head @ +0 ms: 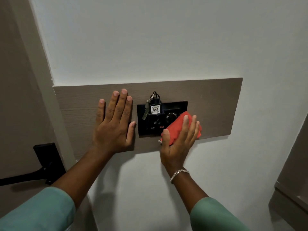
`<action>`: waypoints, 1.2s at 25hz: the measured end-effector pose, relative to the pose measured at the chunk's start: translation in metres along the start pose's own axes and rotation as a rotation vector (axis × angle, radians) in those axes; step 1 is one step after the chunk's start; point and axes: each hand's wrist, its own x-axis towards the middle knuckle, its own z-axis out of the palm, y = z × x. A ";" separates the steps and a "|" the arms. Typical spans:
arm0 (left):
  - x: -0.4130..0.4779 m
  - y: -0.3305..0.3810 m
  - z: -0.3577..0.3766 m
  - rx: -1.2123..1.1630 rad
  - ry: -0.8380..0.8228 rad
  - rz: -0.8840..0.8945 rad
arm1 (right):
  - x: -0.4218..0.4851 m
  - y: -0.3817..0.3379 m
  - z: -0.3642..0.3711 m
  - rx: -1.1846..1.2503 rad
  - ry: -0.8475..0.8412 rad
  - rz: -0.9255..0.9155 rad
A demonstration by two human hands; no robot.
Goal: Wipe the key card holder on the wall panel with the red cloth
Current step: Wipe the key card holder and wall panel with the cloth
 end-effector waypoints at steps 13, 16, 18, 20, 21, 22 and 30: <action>-0.001 0.000 0.000 -0.014 0.002 0.006 | 0.000 -0.030 0.004 0.247 0.037 0.003; -0.003 0.000 0.004 -0.005 0.015 0.009 | 0.000 -0.021 -0.006 0.254 -0.008 -0.123; -0.003 0.000 0.005 -0.008 0.028 0.009 | 0.004 -0.025 -0.007 0.258 -0.054 -0.285; -0.003 0.000 0.005 -0.015 0.038 0.009 | 0.011 -0.031 0.000 0.215 -0.123 -0.495; -0.002 0.001 0.005 -0.018 0.040 0.009 | 0.013 -0.032 0.004 0.143 -0.144 -0.578; -0.002 0.000 0.004 -0.019 0.039 0.008 | 0.014 -0.030 0.007 0.054 -0.151 -0.635; -0.003 0.002 0.005 -0.014 0.029 -0.002 | 0.023 -0.008 0.004 0.077 -0.017 -0.268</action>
